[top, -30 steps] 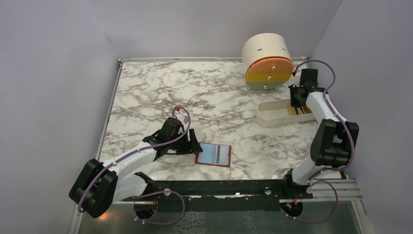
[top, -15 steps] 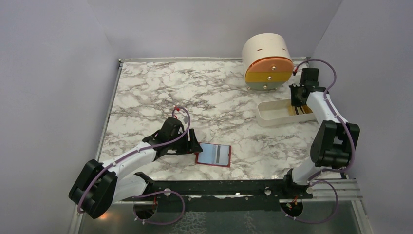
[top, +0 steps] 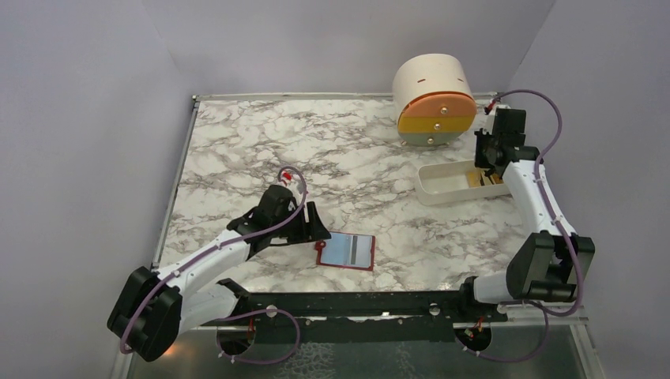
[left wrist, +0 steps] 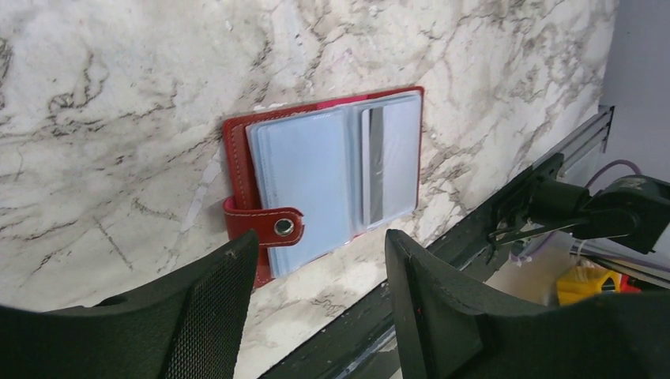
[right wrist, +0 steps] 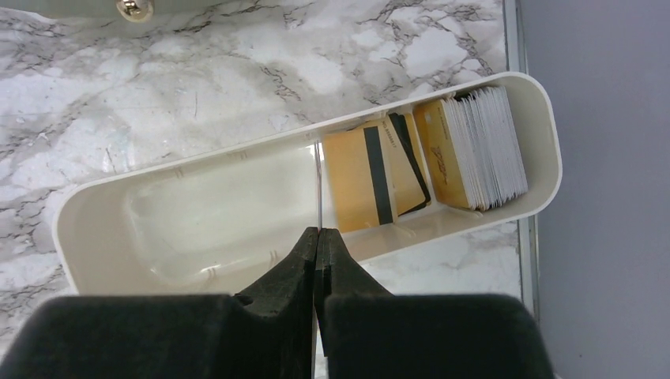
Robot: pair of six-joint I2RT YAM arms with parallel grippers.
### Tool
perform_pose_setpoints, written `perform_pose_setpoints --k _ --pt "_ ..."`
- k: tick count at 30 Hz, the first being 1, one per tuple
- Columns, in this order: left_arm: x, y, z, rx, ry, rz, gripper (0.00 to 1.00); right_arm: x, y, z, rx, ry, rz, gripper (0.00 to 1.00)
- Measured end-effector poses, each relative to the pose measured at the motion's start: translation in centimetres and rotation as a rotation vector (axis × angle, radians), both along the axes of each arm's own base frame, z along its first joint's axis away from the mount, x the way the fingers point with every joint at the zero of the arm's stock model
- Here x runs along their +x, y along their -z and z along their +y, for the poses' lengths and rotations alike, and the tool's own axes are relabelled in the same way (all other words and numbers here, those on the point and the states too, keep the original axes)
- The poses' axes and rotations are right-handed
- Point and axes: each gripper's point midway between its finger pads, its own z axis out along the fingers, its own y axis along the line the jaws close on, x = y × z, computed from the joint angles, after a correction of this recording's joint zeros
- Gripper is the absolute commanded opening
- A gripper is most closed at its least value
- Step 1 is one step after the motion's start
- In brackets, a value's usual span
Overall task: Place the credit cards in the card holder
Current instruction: Pick up the credit card from the storage box.
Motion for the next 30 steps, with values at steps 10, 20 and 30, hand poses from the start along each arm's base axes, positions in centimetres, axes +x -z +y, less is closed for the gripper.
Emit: perform_pose_setpoints --k 10,20,30 --pt "1.6 -5.2 -1.5 -0.120 -0.037 -0.074 0.60 -2.0 -1.4 2.2 0.127 -0.002 -0.075 0.01" --pt "1.8 -6.4 -2.3 -0.179 -0.048 -0.060 0.60 -1.6 3.1 4.6 0.345 0.090 -0.057 0.01" --pt "1.9 -7.0 -2.6 -0.185 -0.011 -0.092 0.60 -1.6 3.0 4.8 0.379 0.120 -0.102 0.01"
